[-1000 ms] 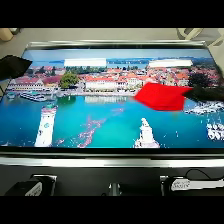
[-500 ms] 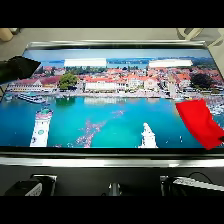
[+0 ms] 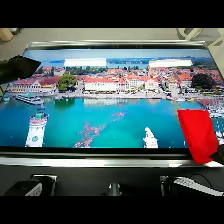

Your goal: Fold the shirts.

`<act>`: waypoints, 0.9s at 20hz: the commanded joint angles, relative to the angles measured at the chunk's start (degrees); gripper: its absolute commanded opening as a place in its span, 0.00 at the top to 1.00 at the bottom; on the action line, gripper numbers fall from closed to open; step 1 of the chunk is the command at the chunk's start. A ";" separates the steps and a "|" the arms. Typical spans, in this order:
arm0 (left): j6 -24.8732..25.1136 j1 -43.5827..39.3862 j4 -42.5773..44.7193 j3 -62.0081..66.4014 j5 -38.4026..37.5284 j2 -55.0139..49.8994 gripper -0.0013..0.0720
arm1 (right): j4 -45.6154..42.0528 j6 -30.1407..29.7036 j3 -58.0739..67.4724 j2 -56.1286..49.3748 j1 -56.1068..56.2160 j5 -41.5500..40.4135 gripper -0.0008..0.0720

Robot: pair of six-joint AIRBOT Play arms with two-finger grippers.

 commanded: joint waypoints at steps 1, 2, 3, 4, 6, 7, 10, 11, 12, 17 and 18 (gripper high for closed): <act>0.04 -0.04 0.04 -0.02 0.09 -0.04 0.95 | -1.79 0.63 -0.85 0.87 -0.13 -1.29 0.60; 0.04 -0.04 0.04 -0.02 0.31 -0.04 0.95 | -1.62 0.20 0.72 0.92 -0.13 -1.20 0.20; 0.04 -0.04 0.04 0.09 1.05 -0.02 0.95 | -1.92 -1.05 3.48 1.20 -0.13 0.31 0.04; 0.04 -0.04 0.04 0.33 2.38 -0.02 0.95 | -3.17 -0.66 7.52 1.79 -0.13 2.23 0.04; -0.11 -0.04 1.16 1.42 5.95 -0.28 0.95 | -4.55 2.95 18.16 3.39 0.02 1.92 0.09; -1.73 -0.04 3.69 2.71 7.26 -0.94 0.95 | -3.23 3.04 24.57 4.02 0.76 -1.11 0.13; -7.91 -0.96 19.82 10.88 1.42 -8.39 0.95 | -2.75 -1.92 41.07 4.68 10.40 -12.55 0.13; -10.43 -1.90 27.04 14.10 -3.23 -12.22 0.95 | -2.75 -3.89 43.95 4.72 15.58 -14.25 0.13; -12.39 -2.93 33.75 16.72 -7.93 -16.09 0.95 | -2.73 -4.39 45.27 4.72 21.88 -14.08 0.13; -15.65 -4.52 32.37 17.79 -28.63 -29.11 0.04 | -0.28 3.91 40.70 -1.81 45.18 6.84 0.15; -12.59 -4.90 31.63 16.06 -32.76 -30.34 0.02 | -0.55 1.84 39.43 -3.06 48.37 10.16 0.15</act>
